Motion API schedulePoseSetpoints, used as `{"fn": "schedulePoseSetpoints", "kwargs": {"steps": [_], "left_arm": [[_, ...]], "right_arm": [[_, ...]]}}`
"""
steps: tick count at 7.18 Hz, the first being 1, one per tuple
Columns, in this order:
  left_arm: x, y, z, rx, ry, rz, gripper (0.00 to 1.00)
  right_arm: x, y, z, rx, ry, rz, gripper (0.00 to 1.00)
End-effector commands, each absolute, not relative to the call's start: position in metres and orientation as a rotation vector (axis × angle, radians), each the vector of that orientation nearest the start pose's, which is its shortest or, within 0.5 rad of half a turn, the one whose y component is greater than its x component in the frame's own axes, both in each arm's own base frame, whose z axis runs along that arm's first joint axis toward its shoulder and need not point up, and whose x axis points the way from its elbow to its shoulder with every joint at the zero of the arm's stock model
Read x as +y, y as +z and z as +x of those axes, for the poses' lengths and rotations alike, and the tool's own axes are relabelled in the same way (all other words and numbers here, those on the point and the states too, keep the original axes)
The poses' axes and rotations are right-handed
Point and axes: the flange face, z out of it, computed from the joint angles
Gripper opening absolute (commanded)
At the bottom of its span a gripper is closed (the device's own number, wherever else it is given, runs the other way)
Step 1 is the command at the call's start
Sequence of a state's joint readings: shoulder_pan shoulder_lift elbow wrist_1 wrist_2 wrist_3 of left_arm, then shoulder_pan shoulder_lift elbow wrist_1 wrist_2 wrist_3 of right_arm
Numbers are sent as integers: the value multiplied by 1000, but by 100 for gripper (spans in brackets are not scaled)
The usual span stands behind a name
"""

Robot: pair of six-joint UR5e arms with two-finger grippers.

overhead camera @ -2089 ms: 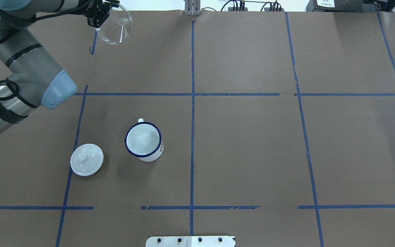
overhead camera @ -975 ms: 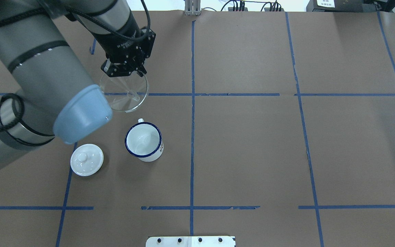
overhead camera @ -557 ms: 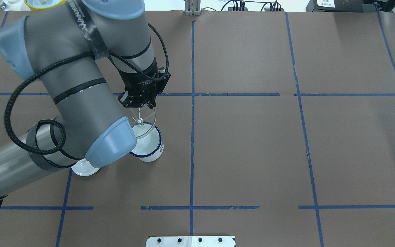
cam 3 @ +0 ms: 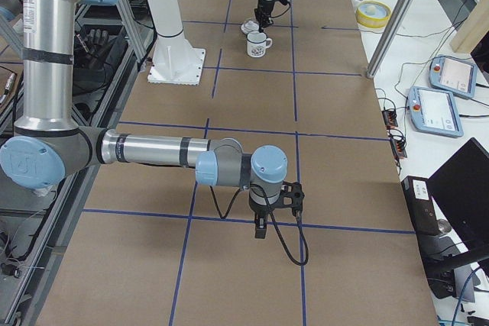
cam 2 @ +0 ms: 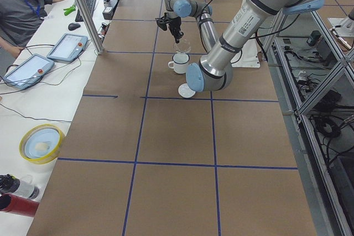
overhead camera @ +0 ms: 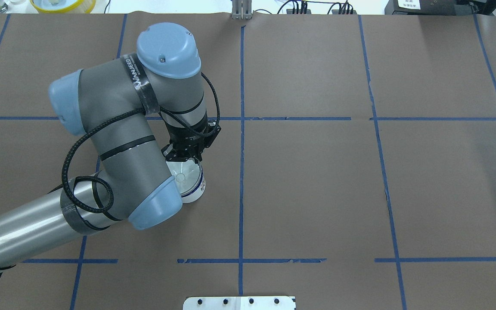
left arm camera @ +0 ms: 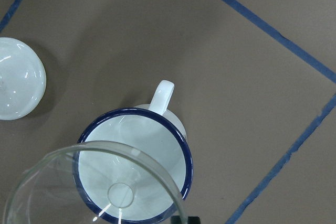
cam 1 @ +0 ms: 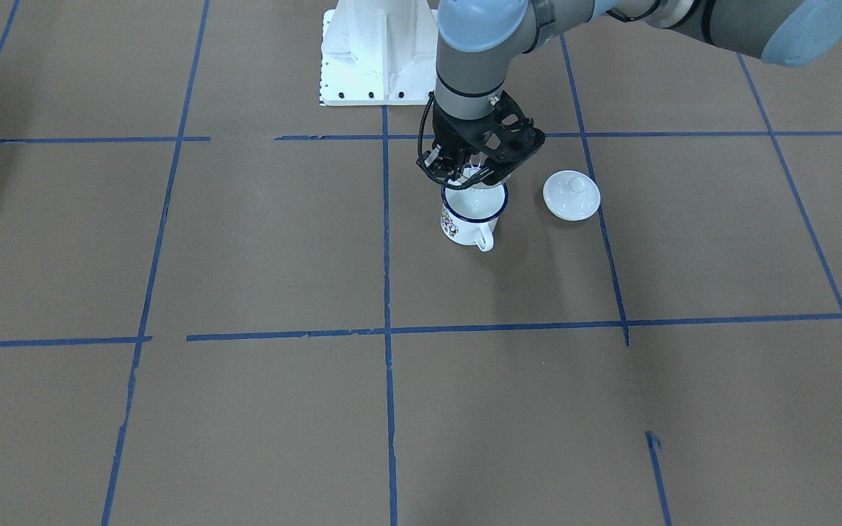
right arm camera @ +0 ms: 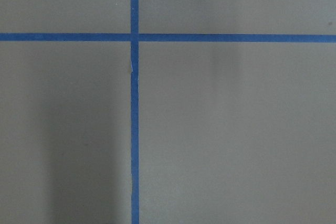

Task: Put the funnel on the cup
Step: 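Lower the glass funnel into the mug opening with the left gripper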

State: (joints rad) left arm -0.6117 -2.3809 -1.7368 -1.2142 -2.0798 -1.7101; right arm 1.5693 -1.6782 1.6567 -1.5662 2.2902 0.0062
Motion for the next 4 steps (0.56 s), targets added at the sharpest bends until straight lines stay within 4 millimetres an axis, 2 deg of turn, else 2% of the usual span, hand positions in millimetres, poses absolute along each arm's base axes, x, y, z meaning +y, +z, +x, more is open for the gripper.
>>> {"fn": "schedulePoseSetpoints", "kwargs": {"steps": [1, 2, 4], "left_arm": [[-443, 158, 505, 713, -536, -345, 0], [-449, 169, 514, 718, -534, -343, 0], [-451, 172, 517, 718, -507, -332, 0]], "right_arm": [[-445, 670, 67, -719, 10, -19, 100], [-445, 670, 67, -719, 10, -19, 100], [-445, 670, 67, -719, 10, -19, 100]]}}
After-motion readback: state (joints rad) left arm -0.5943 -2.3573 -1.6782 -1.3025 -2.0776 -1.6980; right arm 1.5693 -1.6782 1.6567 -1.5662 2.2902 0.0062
